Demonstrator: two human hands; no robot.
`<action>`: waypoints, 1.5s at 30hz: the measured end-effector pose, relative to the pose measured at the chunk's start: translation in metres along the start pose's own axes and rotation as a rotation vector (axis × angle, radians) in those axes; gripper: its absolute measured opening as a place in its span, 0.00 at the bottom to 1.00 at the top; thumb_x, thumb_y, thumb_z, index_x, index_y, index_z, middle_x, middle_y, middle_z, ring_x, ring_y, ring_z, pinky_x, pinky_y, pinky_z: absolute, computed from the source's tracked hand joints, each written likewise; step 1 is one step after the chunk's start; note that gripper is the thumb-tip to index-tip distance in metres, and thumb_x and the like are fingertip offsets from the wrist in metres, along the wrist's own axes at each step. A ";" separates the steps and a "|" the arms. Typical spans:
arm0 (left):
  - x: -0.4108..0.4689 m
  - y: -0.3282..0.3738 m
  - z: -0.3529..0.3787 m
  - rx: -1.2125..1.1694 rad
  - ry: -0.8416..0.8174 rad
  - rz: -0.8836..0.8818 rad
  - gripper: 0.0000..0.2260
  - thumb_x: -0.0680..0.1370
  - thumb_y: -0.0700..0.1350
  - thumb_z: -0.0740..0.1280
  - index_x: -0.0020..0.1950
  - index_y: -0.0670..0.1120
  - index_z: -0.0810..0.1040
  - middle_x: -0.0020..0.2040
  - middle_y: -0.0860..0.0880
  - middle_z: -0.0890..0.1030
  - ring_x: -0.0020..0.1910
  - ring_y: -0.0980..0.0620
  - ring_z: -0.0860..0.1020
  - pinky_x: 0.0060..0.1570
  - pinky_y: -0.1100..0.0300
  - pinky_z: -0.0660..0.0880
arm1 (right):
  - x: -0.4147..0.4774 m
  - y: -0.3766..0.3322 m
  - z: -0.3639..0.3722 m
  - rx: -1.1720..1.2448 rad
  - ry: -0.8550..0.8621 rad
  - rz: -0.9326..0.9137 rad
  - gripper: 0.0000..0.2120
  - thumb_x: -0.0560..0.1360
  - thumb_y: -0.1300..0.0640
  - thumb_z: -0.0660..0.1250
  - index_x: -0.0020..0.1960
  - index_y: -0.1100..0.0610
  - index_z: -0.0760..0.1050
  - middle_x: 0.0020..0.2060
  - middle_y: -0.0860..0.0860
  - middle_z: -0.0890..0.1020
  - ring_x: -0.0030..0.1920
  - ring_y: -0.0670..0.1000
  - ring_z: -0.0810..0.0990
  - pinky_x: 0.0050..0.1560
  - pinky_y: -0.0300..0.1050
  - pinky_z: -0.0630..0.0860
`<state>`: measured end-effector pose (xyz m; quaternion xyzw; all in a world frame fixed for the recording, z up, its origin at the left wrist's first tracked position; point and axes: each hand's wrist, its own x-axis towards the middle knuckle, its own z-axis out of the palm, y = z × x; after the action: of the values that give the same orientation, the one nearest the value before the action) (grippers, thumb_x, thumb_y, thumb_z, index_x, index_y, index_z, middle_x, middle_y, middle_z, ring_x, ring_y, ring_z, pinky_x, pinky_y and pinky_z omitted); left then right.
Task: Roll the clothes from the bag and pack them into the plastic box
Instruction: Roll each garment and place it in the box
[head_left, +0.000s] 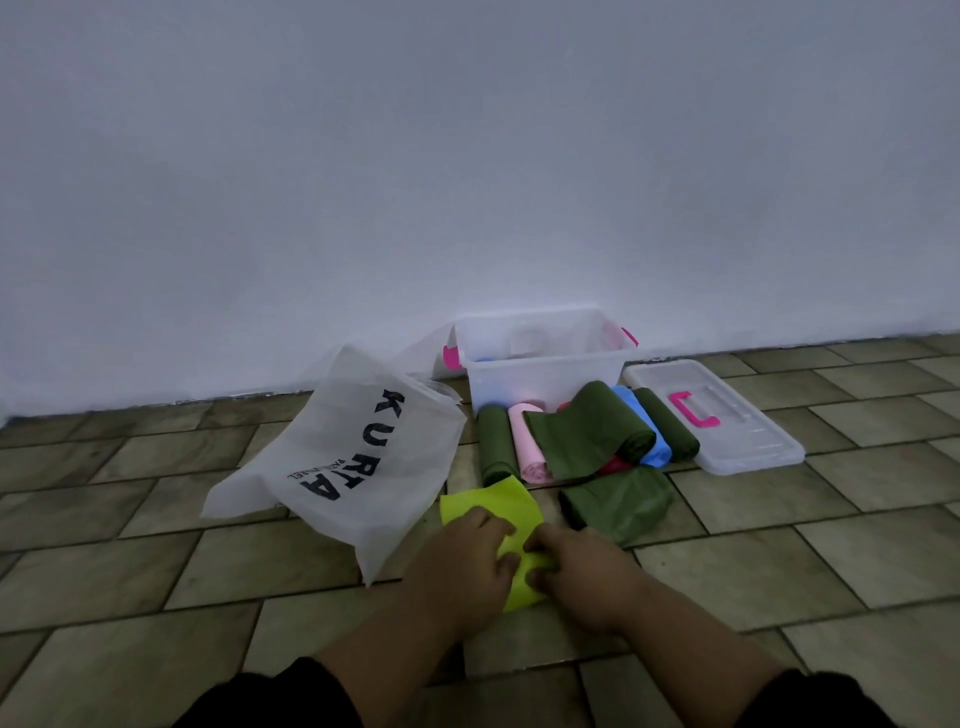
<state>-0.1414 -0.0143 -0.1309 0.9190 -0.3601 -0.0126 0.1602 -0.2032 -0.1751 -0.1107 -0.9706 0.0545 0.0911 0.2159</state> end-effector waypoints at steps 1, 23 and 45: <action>-0.007 0.002 0.004 -0.031 -0.030 0.027 0.20 0.78 0.56 0.57 0.70 0.53 0.68 0.65 0.53 0.70 0.60 0.52 0.71 0.58 0.58 0.69 | 0.001 0.001 0.001 0.002 0.008 -0.001 0.18 0.76 0.46 0.62 0.65 0.48 0.69 0.59 0.53 0.79 0.59 0.56 0.73 0.52 0.43 0.68; -0.019 -0.002 0.002 0.100 -0.150 -0.057 0.23 0.79 0.56 0.58 0.73 0.54 0.63 0.70 0.51 0.69 0.66 0.49 0.68 0.65 0.55 0.64 | -0.015 0.010 0.028 -0.098 0.382 -0.178 0.16 0.75 0.46 0.58 0.60 0.49 0.71 0.59 0.48 0.71 0.58 0.50 0.72 0.49 0.43 0.72; 0.019 0.024 -0.013 -0.761 -0.032 -0.809 0.35 0.75 0.50 0.68 0.77 0.45 0.55 0.71 0.40 0.64 0.66 0.40 0.69 0.53 0.55 0.75 | 0.015 -0.009 0.004 0.088 -0.030 0.109 0.14 0.76 0.45 0.63 0.54 0.55 0.72 0.53 0.56 0.80 0.52 0.55 0.78 0.41 0.41 0.66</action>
<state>-0.1417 -0.0396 -0.1091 0.8610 0.0491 -0.2162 0.4578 -0.1873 -0.1661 -0.1133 -0.9543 0.1080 0.1146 0.2540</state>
